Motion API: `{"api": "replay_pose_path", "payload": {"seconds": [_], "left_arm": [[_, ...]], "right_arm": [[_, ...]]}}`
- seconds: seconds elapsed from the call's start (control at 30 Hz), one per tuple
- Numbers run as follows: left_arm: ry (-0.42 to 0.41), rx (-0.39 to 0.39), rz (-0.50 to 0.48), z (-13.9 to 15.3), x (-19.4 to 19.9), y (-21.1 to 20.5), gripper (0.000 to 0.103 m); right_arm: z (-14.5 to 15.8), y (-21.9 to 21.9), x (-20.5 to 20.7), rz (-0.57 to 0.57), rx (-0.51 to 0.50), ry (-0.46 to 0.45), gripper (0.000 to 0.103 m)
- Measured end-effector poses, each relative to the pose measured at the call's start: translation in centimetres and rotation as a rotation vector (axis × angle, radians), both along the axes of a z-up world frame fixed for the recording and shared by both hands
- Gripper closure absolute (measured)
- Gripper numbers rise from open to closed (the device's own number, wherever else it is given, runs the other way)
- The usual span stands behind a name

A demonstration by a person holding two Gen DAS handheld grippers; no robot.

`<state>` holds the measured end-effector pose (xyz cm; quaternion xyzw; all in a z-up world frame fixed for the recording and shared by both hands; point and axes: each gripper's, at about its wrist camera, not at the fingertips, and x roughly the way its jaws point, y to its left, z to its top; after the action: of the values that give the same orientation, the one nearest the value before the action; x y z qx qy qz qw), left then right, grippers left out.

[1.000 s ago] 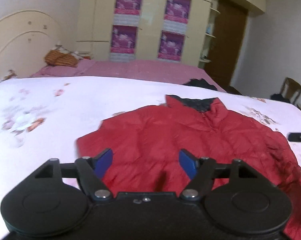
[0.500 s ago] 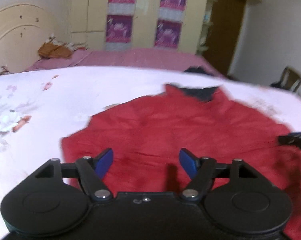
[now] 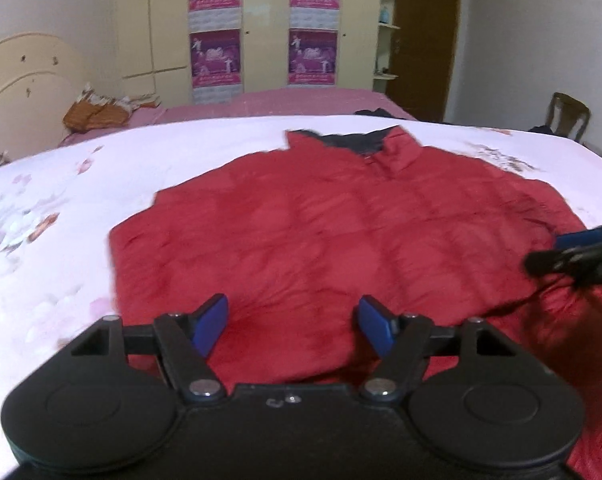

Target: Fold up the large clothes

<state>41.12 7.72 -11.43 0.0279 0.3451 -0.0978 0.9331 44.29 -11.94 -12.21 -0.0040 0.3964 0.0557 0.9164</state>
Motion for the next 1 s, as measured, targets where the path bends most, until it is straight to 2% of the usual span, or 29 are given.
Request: {"api": "replay_pose_path", "payload": {"seconds": [0.07,0.1,0.2,0.33,0.37,0.47,1.0], "left_arm": [[0.012,-0.006,0.017,-0.2,-0.2,1.1,0.031],[0.013,-0.006,0.025,-0.3,-0.3,1.5,0.031],[0.014,0.014,0.042,-0.3,-0.8,2.1,0.032],[0.014,0.008,0.038,0.0,-1.2,2.9,0.035],[0.02,0.021,0.032,-0.3,-1.2,2.9,0.035],[0.039,-0.012,0.035,-0.8,-0.8,3.3,0.033],[0.067,0.02,0.045,-0.7,-0.6,2.7,0.033]], "right_arm": [[-0.1,-1.6,-0.4,-0.04,0.029,0.016,0.041],[-0.2,-1.9,-0.5,-0.047,0.034,0.023,0.046],[-0.4,-1.5,-0.7,-0.053,0.015,0.032,0.046],[1.2,-1.3,-1.5,-0.079,0.013,-0.024,0.046],[1.1,-1.4,-1.6,-0.088,0.005,-0.014,0.046],[-0.7,-2.1,-0.8,-0.119,-0.003,0.051,0.046],[-1.2,-1.9,-0.2,-0.096,-0.042,0.075,0.045]]}}
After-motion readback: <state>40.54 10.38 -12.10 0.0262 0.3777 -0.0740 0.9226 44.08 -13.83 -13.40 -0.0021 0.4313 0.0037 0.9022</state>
